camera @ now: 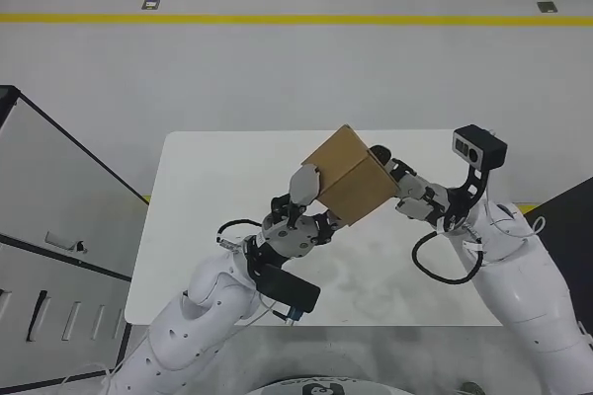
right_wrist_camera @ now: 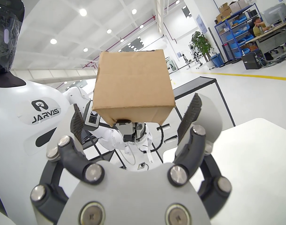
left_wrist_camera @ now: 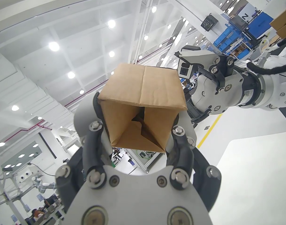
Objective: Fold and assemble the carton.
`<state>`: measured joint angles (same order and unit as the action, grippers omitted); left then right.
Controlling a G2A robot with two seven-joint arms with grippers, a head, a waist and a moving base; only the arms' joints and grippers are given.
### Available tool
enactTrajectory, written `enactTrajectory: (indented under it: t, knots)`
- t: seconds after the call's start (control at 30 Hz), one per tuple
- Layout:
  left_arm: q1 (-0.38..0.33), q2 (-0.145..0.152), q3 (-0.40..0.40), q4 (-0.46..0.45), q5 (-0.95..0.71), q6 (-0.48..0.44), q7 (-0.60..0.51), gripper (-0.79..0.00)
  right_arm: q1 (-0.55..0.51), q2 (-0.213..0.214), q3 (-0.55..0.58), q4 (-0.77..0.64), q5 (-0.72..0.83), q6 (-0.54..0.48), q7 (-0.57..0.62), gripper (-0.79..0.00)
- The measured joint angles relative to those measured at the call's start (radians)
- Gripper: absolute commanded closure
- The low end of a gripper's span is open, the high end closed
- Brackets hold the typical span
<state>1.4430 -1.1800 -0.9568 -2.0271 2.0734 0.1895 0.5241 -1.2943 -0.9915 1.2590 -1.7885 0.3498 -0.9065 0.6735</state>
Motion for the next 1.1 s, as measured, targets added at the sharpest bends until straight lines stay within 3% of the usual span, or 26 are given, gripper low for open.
enactTrajectory:
  t: [0.17,0.3,0.43,0.6,0.73,0.8,0.83,0.9,0.93,1.1]
  knots:
    - [0.002,-0.003,-0.001,-0.001,0.007,-0.001,-0.003,0.000,0.005,-0.002,-0.005,-0.002,0.007,0.003,0.003,-0.699]
    - [0.004,-0.005,-0.003,-0.002,0.011,-0.001,-0.005,0.000,0.010,-0.004,-0.008,0.001,0.009,0.005,0.004,-0.597]
    - [0.009,-0.007,-0.004,-0.002,0.015,0.000,-0.005,0.000,0.013,-0.006,-0.012,0.003,0.008,0.008,0.002,-0.394]
    - [0.014,-0.009,-0.006,-0.004,0.018,0.001,-0.006,0.000,0.016,-0.008,-0.014,0.007,0.004,0.017,0.001,-0.252]
    - [0.017,-0.011,-0.008,-0.004,0.022,-0.001,-0.009,0.000,0.017,-0.009,-0.014,0.009,0.003,0.019,0.001,0.000]
    - [0.018,-0.012,-0.008,-0.004,0.024,-0.001,-0.009,0.000,0.017,-0.009,-0.014,0.011,0.002,0.021,0.003,0.000]
    - [0.019,-0.012,-0.009,-0.004,0.025,-0.002,-0.009,-0.077,0.017,-0.009,-0.013,0.011,0.002,0.021,0.003,0.000]
    - [0.020,-0.013,-0.010,-0.004,0.027,-0.003,-0.008,-0.443,0.017,-0.010,-0.012,0.012,0.001,0.022,0.003,0.000]
    - [0.020,-0.014,-0.010,-0.003,0.027,-0.003,-0.008,-0.785,0.016,-0.010,-0.012,0.012,0.002,0.022,0.004,0.000]
    - [0.025,-0.016,-0.014,-0.002,0.023,-0.004,-0.010,-0.785,0.015,-0.011,-0.011,0.021,0.013,0.020,0.011,0.000]
